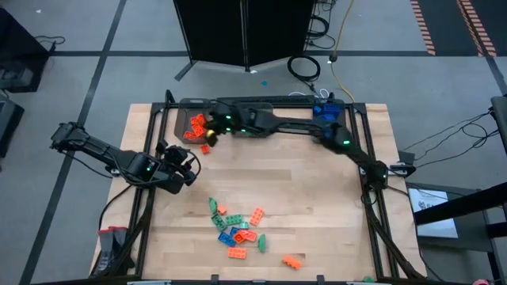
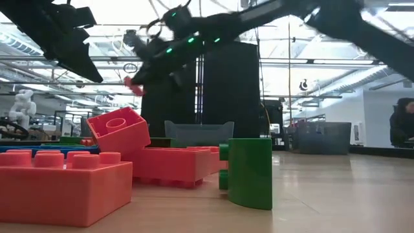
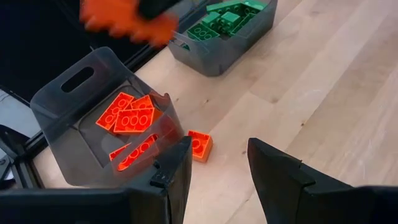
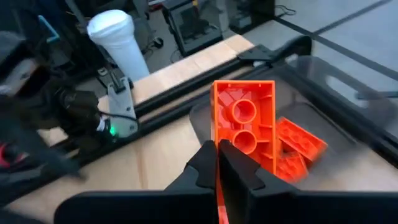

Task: Sort blocks
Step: Put the orange game piece into the left black bin

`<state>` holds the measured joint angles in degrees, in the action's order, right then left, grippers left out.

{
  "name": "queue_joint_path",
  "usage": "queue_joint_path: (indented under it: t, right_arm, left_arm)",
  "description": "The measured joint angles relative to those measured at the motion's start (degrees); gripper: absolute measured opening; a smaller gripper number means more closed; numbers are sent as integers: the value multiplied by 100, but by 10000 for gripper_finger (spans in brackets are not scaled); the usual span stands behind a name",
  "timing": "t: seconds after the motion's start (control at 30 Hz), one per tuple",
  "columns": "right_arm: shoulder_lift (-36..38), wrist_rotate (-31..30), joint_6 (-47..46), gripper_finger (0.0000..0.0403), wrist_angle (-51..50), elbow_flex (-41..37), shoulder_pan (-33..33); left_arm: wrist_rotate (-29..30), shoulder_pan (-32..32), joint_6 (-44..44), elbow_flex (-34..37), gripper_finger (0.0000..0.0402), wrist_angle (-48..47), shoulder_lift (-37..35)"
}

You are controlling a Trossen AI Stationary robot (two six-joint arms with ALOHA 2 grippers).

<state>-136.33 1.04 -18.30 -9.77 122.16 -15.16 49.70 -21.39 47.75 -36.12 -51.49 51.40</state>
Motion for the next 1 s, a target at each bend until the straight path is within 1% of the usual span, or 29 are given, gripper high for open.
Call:
queue_joint_path:
  t: [0.1, 0.13, 0.17, 0.2, 0.27, 0.3, 0.4, 0.5, 0.77, 0.87, 1.0]
  right_arm:
    - [-956, 231, -9, 0, -243, 1305, -49]
    - [-1066, 294, -101, 0, 87, 1249, -58]
    - [-1070, 381, -357, 0, 655, 937, -82]
    - [-1075, 428, -690, 0, 841, 753, -112]
    - [-1149, 381, -1086, 0, 893, 651, -152]
    - [-1152, 415, -1107, 0, 751, 647, -177]
    - [-1152, 483, -685, 1, 563, 646, -220]
    - [-1154, 493, -367, 9, 602, 773, -203]
    - [-1133, 492, -258, 34, 1024, 871, -231]
    - [-1134, 517, -156, 56, 1107, 873, -214]
    - [-1133, 555, -120, 105, 1142, 873, -203]
  left_arm:
    - [-25, 0, 0, 0, 160, 1, 0]
    - [-27, 0, 2, 0, 160, -2, 0]
    - [-33, 0, 2, 0, 160, -6, -4]
    - [-43, 0, -2, 0, 160, 2, 0]
    - [-89, 0, 2, 0, 160, -5, 0]
    - [-126, 0, 0, 0, 160, 6, 0]
    - [-147, 0, -2, 0, 160, -4, 0]
    - [-144, 0, -2, 0, 160, -2, 2]
    - [-101, 0, -4, 0, 160, -4, 24]
    - [-99, 0, -2, 0, 160, -3, 24]
    - [-101, 0, -2, 0, 160, -4, 24]
